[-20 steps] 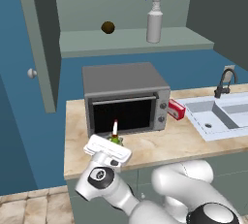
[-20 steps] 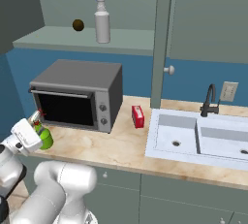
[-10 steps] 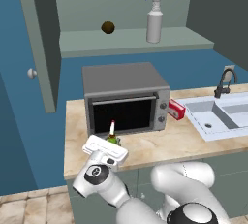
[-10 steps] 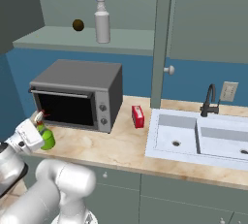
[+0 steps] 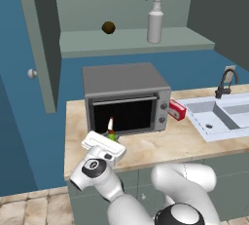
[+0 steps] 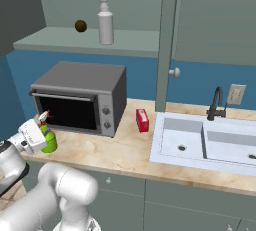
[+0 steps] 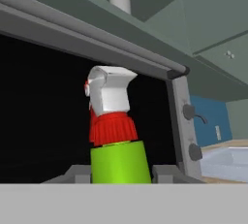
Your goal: Pick the spray and spray from the cabinet and place them on the counter.
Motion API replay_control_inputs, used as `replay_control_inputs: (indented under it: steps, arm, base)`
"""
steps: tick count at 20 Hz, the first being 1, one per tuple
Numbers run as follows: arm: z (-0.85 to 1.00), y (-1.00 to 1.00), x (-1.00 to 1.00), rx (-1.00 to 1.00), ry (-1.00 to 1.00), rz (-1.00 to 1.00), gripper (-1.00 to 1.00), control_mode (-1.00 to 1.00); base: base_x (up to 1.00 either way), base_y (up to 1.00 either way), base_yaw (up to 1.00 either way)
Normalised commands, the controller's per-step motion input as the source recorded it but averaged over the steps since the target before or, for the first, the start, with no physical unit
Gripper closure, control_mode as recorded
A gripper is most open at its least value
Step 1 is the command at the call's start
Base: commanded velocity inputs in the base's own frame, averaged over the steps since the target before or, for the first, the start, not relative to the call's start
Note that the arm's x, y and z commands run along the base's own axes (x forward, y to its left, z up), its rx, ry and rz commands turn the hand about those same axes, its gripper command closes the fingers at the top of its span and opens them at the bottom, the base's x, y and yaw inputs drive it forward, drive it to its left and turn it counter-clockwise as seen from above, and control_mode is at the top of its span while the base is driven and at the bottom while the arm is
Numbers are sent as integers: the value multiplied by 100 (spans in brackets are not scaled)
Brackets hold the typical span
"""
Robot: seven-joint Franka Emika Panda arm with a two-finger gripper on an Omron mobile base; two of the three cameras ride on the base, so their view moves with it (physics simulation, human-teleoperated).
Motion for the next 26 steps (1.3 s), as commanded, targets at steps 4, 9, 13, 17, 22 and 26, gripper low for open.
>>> replay_control_inputs:
  steps: [4, 9, 13, 17, 22, 26]
  arm:
    - [-25, 1, 13, 4, 0, -1, 100, -100]
    - [-33, 0, 0, 2, -3, -1, 100, -100]
    - [-34, 0, -2, 1, -8, -1, 100, -100]
    - [-25, 0, 0, 0, -6, 0, 100, -100]
    - [-14, 0, 0, 0, -4, 0, -100, -100]
    - [0, -1, -8, 0, -1, -1, -100, -100]
  base:
    - [0, 0, 0]
    - [0, 0, 0]
    - [0, 0, 0]
    - [0, 0, 0]
    - [0, 0, 0]
    - [0, 0, 0]
